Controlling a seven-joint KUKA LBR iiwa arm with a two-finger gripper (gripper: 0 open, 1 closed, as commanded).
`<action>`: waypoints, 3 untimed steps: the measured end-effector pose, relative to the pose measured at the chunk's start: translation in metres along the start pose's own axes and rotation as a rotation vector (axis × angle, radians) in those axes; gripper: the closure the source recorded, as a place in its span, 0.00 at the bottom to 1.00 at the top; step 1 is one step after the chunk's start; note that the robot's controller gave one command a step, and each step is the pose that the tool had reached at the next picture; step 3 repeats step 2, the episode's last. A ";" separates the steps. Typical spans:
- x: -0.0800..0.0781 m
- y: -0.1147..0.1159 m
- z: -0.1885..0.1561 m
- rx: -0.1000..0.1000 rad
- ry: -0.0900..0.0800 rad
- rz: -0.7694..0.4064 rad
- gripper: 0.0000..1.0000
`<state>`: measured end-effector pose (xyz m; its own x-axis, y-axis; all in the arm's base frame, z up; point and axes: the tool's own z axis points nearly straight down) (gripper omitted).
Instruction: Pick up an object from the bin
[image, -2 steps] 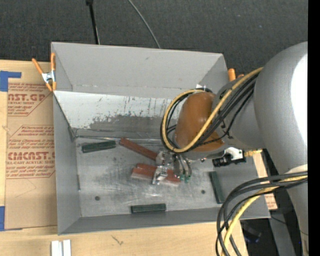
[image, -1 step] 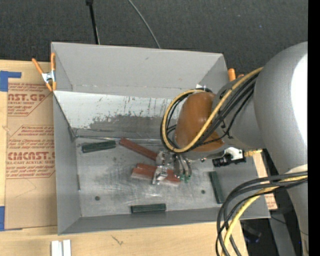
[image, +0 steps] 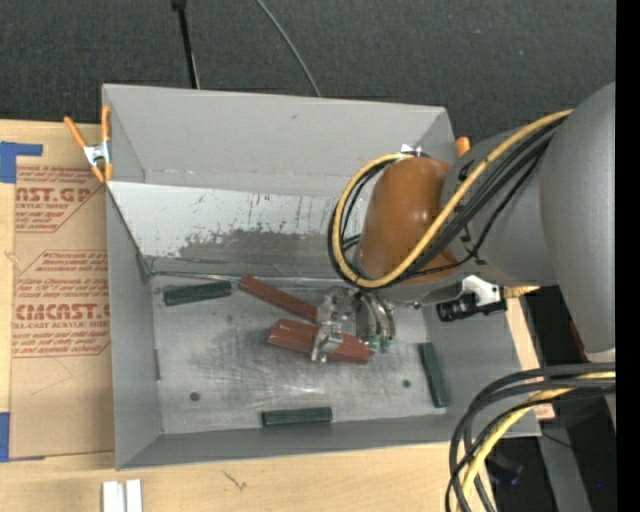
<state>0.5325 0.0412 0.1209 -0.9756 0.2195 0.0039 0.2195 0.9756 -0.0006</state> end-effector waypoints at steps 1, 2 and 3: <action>0.005 -0.010 -0.074 0.000 0.001 -0.024 1.00; -0.001 -0.014 -0.099 -0.002 -0.008 -0.012 1.00; -0.001 -0.014 -0.099 -0.002 -0.008 -0.012 1.00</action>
Offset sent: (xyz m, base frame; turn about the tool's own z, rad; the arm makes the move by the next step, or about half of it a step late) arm -0.0023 -0.0148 0.0991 -0.0102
